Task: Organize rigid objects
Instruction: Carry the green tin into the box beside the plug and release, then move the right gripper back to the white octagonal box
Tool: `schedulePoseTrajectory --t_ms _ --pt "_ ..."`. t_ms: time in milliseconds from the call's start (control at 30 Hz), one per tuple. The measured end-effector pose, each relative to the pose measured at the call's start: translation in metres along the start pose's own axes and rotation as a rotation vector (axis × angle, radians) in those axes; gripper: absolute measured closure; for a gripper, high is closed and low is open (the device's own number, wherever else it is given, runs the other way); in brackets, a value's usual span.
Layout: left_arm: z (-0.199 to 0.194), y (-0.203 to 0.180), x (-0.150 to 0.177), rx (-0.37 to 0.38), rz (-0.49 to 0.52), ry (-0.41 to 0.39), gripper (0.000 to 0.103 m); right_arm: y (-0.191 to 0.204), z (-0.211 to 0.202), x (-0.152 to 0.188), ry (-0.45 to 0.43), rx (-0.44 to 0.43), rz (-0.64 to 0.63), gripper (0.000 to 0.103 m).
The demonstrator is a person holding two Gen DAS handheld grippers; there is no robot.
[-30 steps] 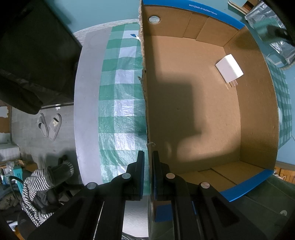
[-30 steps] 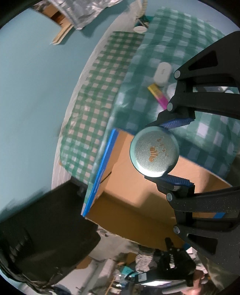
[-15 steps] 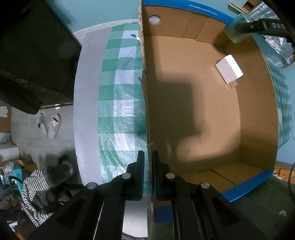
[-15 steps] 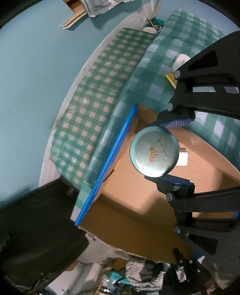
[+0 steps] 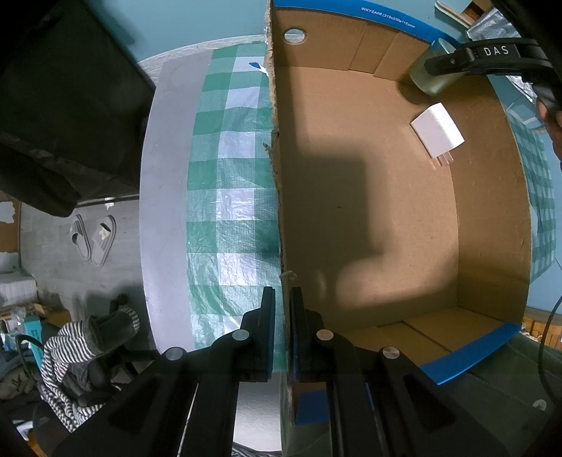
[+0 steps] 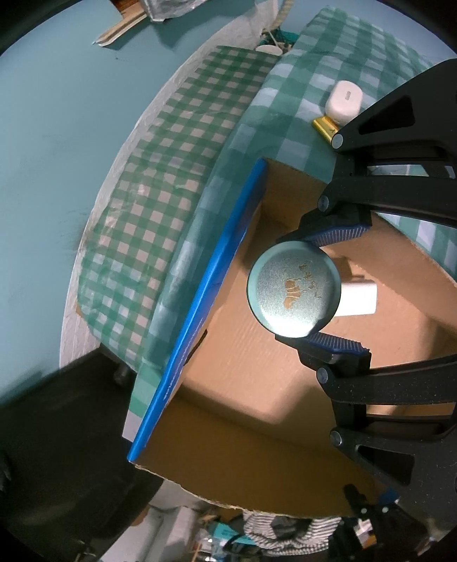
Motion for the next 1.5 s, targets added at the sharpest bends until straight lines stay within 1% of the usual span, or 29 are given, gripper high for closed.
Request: schedulePoseTrajectory --t_ms 400,500,633,767,900,1033,1133,1267,1500 --pt "0.0 -0.001 0.0 0.0 0.003 0.001 0.095 0.0 -0.004 -0.001 -0.009 -0.011 0.015 0.058" --pt "0.001 -0.001 0.0 -0.001 0.004 0.002 0.095 -0.002 -0.014 0.0 -0.027 -0.017 0.025 0.055" --pt "0.001 0.0 0.0 -0.002 0.007 0.002 0.095 -0.002 -0.031 0.006 -0.055 -0.026 0.028 0.047" --pt "0.001 0.0 0.001 -0.004 0.011 0.002 0.095 -0.002 -0.048 0.01 -0.087 -0.029 0.032 0.047" --pt "0.002 -0.001 0.0 -0.006 0.014 0.001 0.095 -0.005 -0.062 0.015 -0.102 -0.024 0.039 0.046" --pt "0.002 -0.001 0.0 -0.006 0.014 0.001 0.095 -0.012 -0.075 0.023 -0.121 -0.022 0.059 0.045" --pt "0.002 -0.001 0.0 -0.007 0.015 0.001 0.095 -0.019 -0.083 0.032 -0.129 -0.018 0.079 0.043" --pt "0.002 -0.001 0.0 -0.007 0.017 0.003 0.095 -0.031 -0.09 0.043 -0.137 -0.003 0.1 0.041" --pt "0.002 -0.002 -0.002 -0.011 0.021 0.005 0.095 -0.06 -0.091 0.067 -0.127 0.014 0.171 0.04"
Point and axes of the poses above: each gripper's, at about its wrist camera, not at the fingertips, and z roughly the way its jaws point, y to its left, x to its underside, the point moved 5 cm from there along z, roughly the way its jaws point, and after that the axes turned 8 degrees about -x, right-handed, at the moved point
